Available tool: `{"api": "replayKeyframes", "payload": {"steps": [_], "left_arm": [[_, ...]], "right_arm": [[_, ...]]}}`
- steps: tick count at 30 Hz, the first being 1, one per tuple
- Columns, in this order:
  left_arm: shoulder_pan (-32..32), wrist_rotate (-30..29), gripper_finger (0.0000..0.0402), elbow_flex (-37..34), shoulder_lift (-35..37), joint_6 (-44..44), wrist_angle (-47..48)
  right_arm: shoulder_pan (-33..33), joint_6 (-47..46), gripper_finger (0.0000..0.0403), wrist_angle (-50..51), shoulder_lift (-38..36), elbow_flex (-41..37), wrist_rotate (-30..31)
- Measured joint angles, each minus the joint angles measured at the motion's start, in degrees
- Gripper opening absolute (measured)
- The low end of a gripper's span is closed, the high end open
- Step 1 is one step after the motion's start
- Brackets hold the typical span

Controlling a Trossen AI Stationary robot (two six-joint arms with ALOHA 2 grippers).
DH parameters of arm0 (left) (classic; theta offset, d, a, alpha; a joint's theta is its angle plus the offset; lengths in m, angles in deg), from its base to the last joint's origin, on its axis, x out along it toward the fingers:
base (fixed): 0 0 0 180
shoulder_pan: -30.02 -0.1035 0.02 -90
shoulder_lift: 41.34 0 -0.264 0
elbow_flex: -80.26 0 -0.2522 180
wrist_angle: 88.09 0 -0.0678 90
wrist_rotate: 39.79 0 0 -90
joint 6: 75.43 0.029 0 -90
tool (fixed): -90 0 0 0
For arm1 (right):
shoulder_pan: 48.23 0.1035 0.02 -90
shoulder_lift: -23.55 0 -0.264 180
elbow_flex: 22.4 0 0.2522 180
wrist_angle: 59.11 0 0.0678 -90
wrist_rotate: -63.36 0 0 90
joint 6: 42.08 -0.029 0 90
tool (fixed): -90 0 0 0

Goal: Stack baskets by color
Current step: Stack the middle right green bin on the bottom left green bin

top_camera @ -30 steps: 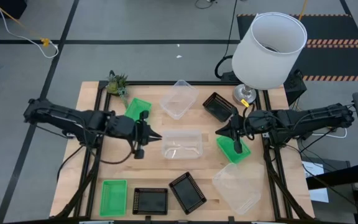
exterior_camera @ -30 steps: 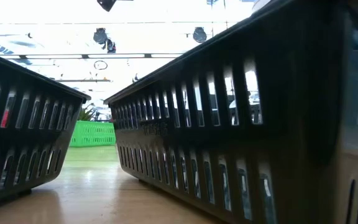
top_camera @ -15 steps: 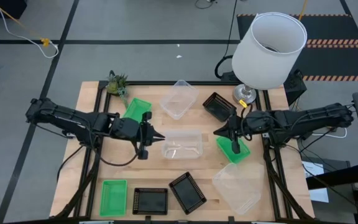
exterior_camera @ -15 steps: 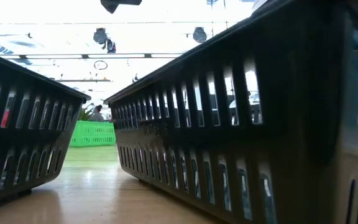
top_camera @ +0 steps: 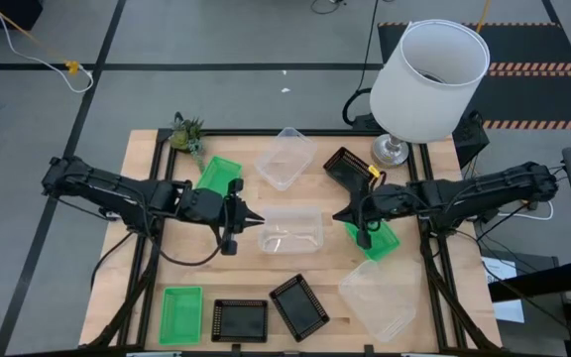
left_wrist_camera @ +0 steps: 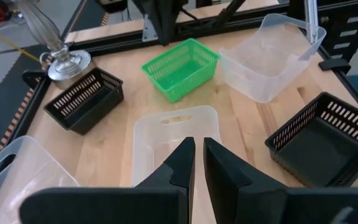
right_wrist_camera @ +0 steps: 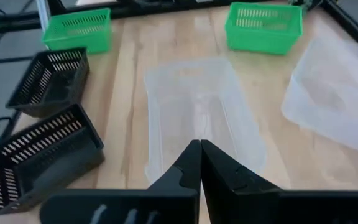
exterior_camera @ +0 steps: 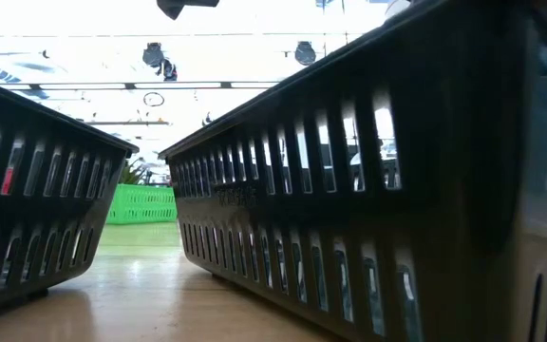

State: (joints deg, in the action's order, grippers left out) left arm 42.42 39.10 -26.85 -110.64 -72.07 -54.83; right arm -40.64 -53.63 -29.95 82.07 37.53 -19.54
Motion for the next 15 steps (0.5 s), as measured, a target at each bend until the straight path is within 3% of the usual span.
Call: {"api": "replayKeyframes", "payload": {"steps": [3,8,15], "left_arm": [[0.0,0.0,0.0037,0.0,0.0,1.1,0.0],[0.0,0.0,0.0037,0.0,0.0,1.5,0.0],[0.0,0.0,0.0037,0.0,0.0,1.5,0.0]], "right_arm": [[0.0,-1.3,0.0010,0.0,0.0,0.0,4.6],[0.0,-2.3,0.0042,2.7,0.0,0.0,5.1],[0.7,-9.8,0.0093,17.1,-0.9,0.0,5.1]]}}
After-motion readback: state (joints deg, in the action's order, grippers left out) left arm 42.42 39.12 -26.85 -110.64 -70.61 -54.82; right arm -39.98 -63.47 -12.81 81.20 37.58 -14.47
